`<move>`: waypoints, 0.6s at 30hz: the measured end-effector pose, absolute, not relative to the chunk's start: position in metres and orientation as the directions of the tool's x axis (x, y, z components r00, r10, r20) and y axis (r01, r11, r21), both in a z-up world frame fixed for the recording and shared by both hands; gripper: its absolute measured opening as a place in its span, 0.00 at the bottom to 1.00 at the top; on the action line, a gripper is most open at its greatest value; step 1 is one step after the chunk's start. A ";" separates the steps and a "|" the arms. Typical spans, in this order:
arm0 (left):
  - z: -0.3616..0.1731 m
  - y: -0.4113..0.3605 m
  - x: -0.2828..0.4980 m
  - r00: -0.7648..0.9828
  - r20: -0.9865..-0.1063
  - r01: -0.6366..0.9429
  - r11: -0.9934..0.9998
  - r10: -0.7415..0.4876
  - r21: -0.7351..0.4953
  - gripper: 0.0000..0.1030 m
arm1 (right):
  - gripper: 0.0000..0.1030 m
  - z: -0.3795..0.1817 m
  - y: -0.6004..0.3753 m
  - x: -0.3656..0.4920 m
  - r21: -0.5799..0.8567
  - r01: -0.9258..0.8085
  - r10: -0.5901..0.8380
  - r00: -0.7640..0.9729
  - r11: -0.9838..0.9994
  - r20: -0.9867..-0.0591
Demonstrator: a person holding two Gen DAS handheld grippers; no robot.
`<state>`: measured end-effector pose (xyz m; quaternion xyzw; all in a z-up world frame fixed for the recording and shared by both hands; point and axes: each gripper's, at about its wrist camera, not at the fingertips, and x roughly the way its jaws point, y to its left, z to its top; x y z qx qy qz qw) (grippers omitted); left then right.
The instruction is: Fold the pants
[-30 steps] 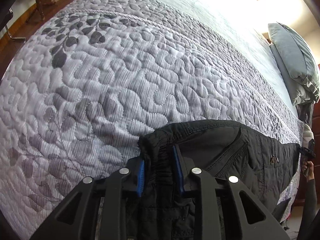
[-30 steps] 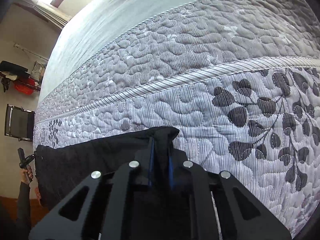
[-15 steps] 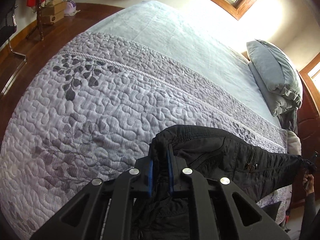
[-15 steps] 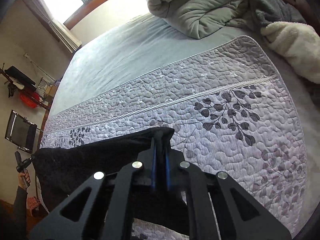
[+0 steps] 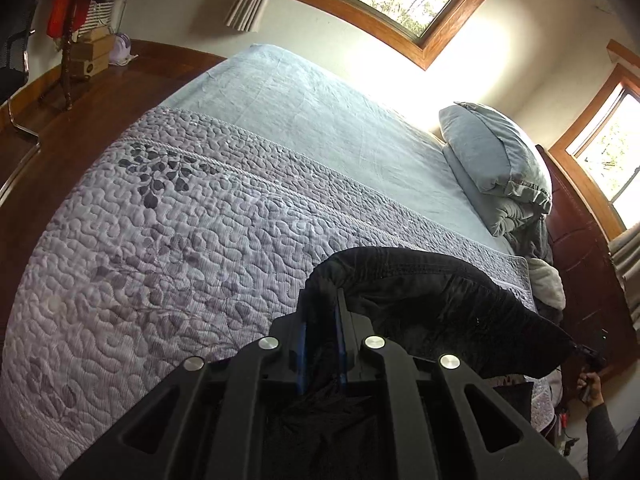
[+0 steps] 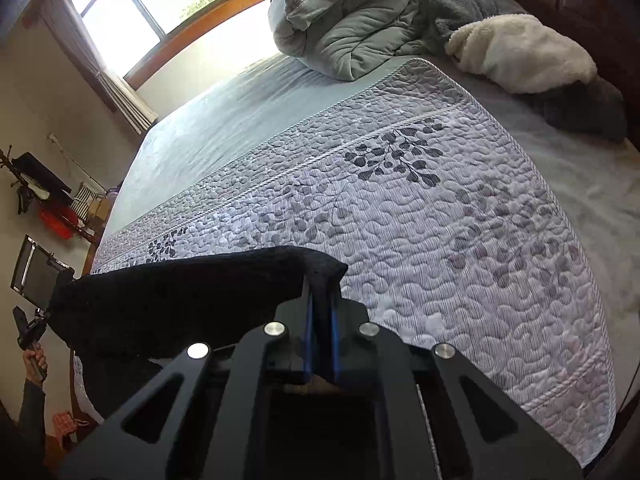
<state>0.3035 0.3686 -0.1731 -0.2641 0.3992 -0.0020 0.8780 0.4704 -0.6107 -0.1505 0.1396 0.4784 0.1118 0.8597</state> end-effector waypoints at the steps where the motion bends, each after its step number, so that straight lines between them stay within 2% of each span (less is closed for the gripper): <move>1: -0.171 0.368 0.295 0.685 -0.696 -0.206 0.859 -0.215 -0.469 0.10 | 0.05 -0.150 -0.614 0.458 0.354 -0.051 0.326 0.524 0.934 -0.786; 6: -0.172 0.366 0.254 0.695 -0.687 -0.204 0.859 -0.211 -0.470 0.10 | 0.06 -0.154 -0.621 0.403 0.359 -0.015 0.308 0.549 0.933 -0.777; 18: -0.210 0.359 0.180 0.661 -0.714 -0.195 0.866 -0.231 -0.461 0.12 | 0.09 -0.192 -0.622 0.301 0.340 0.082 0.241 0.551 0.937 -0.799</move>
